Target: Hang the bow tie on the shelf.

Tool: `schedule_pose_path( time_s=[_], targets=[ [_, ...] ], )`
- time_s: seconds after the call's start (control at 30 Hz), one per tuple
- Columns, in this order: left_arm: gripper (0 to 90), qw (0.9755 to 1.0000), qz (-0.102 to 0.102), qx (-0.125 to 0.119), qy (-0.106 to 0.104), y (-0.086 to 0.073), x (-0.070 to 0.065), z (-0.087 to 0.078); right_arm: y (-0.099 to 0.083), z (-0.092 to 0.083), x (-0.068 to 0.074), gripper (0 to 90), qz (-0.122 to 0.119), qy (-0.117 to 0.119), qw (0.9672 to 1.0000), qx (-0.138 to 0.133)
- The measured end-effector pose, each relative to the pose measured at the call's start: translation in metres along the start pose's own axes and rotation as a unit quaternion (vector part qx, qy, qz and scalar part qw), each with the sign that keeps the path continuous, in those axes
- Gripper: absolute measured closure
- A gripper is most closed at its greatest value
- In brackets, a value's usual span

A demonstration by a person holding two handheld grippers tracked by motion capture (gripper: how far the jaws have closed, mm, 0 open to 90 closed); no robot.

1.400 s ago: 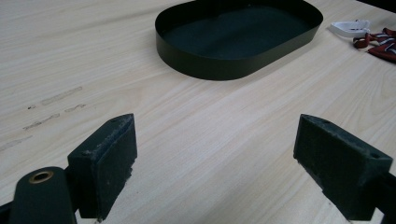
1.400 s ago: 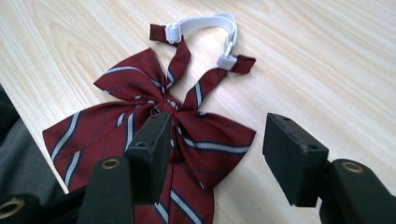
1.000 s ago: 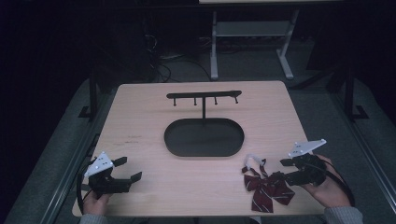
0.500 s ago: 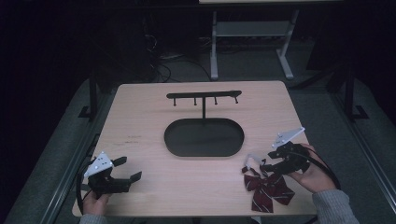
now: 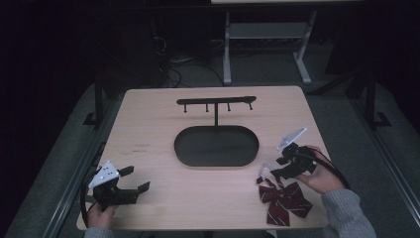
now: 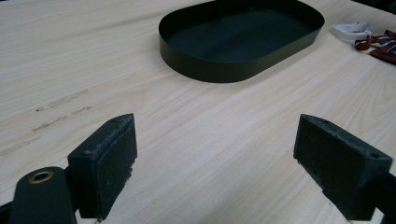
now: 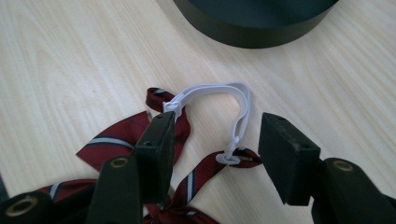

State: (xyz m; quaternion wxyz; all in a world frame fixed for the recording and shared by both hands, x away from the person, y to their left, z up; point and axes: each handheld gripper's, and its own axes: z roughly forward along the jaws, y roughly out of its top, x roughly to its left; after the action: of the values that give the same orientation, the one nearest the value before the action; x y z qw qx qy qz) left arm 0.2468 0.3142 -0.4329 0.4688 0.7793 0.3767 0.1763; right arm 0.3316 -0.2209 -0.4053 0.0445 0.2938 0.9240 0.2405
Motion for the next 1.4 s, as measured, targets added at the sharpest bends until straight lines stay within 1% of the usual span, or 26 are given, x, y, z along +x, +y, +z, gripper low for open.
schedule_pose_path(
  time_s=[0.03,0.13,0.23,0.27,0.3,0.33,0.4,0.43,0.5,0.57,0.6,0.63,0.77,0.83,0.87,0.9,0.97,1.1,1.2,1.23,1.3,1.4],
  targets=[
    [13.1,1.0,0.0,-0.001,0.0,0.0,0.0,0.0,0.003,0.005,-0.002,46.0,0.001,0.001,1.0,0.006],
    [13.1,1.0,0.0,-0.001,-0.001,0.0,0.001,0.0,0.008,0.01,-0.006,47.2,0.001,0.003,0.9999,0.016],
    [13.1,1.0,0.0,0.0,0.0,0.0,0.0,0.0,0.01,0.014,-0.008,48.9,0.005,0.008,0.9998,0.017],
    [13.1,1.0,0.001,-0.001,-0.001,0.0,0.0,0.0,0.011,0.018,-0.01,49.7,0.007,0.009,0.9996,0.024],
    [13.1,1.0,0.001,-0.001,-0.001,0.0,0.0,0.0,0.011,0.018,-0.01,49.7,0.007,0.009,0.9996,0.024],
    [13.1,1.0,0.001,-0.001,-0.001,0.001,0.0,0.0,0.012,0.023,-0.012,51.8,0.008,0.006,0.9993,0.036],
    [13.1,1.0,0.001,0.0,-0.001,0.001,0.001,0.0,0.012,0.026,-0.013,53.0,0.009,0.001,0.9991,0.042],
    [13.1,1.0,0.001,0.0,-0.001,0.001,0.001,0.0,0.012,0.026,-0.013,53.0,0.009,0.001,0.9991,0.042],
    [13.1,1.0,-0.003,-0.003,-0.004,0.001,0.001,0.0,0.013,0.031,-0.015,55.1,0.013,0.0,0.9986,0.052],
    [13.1,1.0,-0.004,-0.005,-0.004,0.001,0.001,0.0,0.014,0.032,-0.016,56.3,0.014,0.002,0.9984,0.054],
    [13.1,0.9999,-0.005,-0.008,-0.003,0.001,-0.001,-0.001,0.014,0.035,-0.017,59.4,0.015,0.0,0.9981,0.059],
    [13.1,0.9999,-0.005,-0.008,-0.003,0.001,-0.001,-0.001,0.014,0.035,-0.017,59.4,0.015,0.0,0.9981,0.059],
    [13.1,1.0,-0.002,-0.004,-0.003,0.001,0.0,0.0,0.015,0.042,-0.019,64.1,0.018,-0.01,0.9969,0.075],
    [13.1,1.0,-0.002,-0.004,-0.003,0.001,0.0,0.0,0.015,0.043,-0.019,65.9,0.02,-0.01,0.9967,0.078],
    [13.1,1.0,-0.002,-0.004,-0.003,0.001,0.0,0.0,0.016,0.045,-0.019,69.2,0.019,-0.013,0.9963,0.082],
    [13.1,1.0,-0.002,-0.004,-0.003,0.001,0.0,0.0,0.016,0.046,-0.019,69.8,0.018,-0.014,0.9962,0.084],
    [13.1,1.0,-0.003,-0.004,-0.003,0.001,0.0,0.0,0.016,0.048,-0.018,73.5,0.016,-0.017,0.9956,0.09],
    [13.1,1.0,-0.003,-0.005,-0.003,0.001,0.0,0.0,0.017,0.05,-0.017,80.4,0.008,-0.026,0.9953,0.093],
    [13.1,1.0,-0.003,-0.005,-0.003,0.001,0.0,-0.001,0.018,0.05,-0.015,83.7,0.004,-0.028,0.9951,0.095],
    [13.1,1.0,-0.003,-0.005,-0.003,0.001,0.0,-0.001,0.018,0.05,-0.015,83.7,0.004,-0.028,0.9951,0.095],
    [13.1,1.0,-0.005,-0.008,-0.002,0.001,0.0,-0.001,0.018,0.05,-0.013,86.5,0.0,-0.033,0.9949,0.095],
    [13.1,1.0,-0.003,-0.007,-0.001,0.001,0.001,-0.001,0.019,0.05,-0.012,87.4,-0.001,-0.033,0.9949,0.096]
  ],
)
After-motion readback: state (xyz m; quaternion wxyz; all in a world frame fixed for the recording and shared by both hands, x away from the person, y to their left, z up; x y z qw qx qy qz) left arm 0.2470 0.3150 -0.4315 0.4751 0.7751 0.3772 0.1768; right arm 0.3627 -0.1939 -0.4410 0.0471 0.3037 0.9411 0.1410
